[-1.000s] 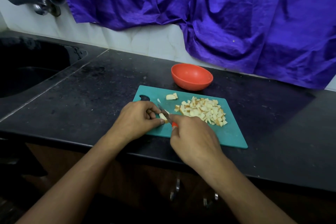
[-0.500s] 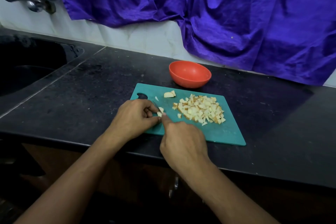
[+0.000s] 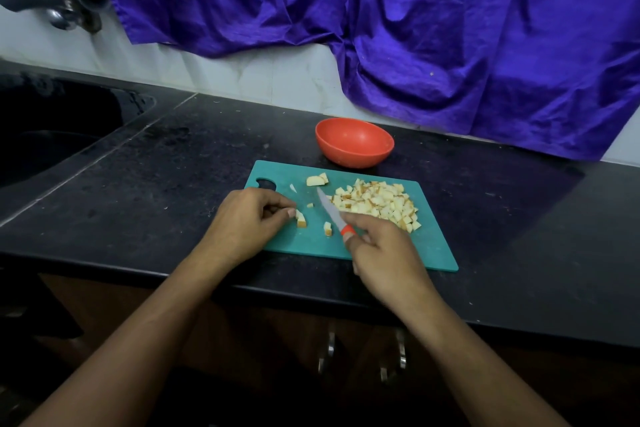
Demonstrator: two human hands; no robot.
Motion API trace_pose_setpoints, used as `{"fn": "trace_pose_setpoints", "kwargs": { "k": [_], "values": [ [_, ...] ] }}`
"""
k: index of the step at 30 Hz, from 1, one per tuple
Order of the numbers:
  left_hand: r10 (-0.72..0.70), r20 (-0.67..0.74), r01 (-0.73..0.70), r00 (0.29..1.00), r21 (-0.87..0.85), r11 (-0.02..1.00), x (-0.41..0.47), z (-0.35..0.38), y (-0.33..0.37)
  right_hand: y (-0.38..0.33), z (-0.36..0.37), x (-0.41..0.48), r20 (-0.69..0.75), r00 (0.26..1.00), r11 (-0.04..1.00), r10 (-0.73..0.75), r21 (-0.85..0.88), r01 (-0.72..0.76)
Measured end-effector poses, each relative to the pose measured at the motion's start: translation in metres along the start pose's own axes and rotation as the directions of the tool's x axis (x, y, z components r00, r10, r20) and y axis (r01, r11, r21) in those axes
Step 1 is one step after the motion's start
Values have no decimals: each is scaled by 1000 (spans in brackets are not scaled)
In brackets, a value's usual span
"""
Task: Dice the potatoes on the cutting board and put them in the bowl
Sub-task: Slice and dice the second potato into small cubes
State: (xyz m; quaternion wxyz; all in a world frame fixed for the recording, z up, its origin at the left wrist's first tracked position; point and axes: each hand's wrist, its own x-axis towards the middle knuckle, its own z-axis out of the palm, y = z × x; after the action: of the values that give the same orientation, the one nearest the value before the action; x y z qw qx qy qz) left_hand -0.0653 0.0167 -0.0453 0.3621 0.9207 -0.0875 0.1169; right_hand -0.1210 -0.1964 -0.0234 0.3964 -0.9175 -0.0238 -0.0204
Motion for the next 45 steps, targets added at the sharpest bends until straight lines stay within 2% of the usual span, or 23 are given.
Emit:
{"fn": "trace_pose_setpoints", "kwargs": {
  "k": [4, 9, 11, 15, 19, 25, 31, 34, 38, 42, 45],
  "values": [
    [-14, -64, 12, 998, -33, 999, 1, 3, -5, -8, -3, -3, -31, 990, 970, -138, -204, 129],
    [1, -143, -13, 990, -83, 996, 0, 5, -5, -21, 12, -23, 123, 951, 838, -284, -451, 308],
    [1, -143, -14, 990, -88, 996, 0, 4, -5, -18, 13, -19, 114, 950, 805, -292, -507, 309],
    [4, -123, -14, 992, -78, 997, -1, 4, -3, -2, -4, -3, 11, 982, 802, -190, -575, 162],
    [9, -109, -13, 994, -44, 999, -1, 5, -2, 8, -10, 4, -40, 989, 872, -142, -479, 106],
    [1, -81, 4, 997, 64, 998, 6, 5, 3, 15, -6, 21, -177, 947, 906, -268, -382, 185],
    [-3, -46, 10, 999, 155, 988, 38, 13, 8, 30, 2, 22, -246, 929, 941, -277, -265, 210],
    [39, -34, -30, 999, 218, 975, 61, 23, 13, 34, 1, 25, -291, 924, 964, -248, -171, 205],
    [78, 124, -113, 989, 307, 945, 98, 34, 23, 37, 1, 26, -301, 924, 968, -237, -150, 200],
    [68, 336, -190, 939, 345, 919, 125, 35, 26, 39, 1, 27, -301, 924, 970, -236, -134, 204],
    [63, 328, -174, 943, 323, 930, 128, 31, 24, 40, 1, 29, -301, 923, 969, -239, -129, 209]
  ]
}}
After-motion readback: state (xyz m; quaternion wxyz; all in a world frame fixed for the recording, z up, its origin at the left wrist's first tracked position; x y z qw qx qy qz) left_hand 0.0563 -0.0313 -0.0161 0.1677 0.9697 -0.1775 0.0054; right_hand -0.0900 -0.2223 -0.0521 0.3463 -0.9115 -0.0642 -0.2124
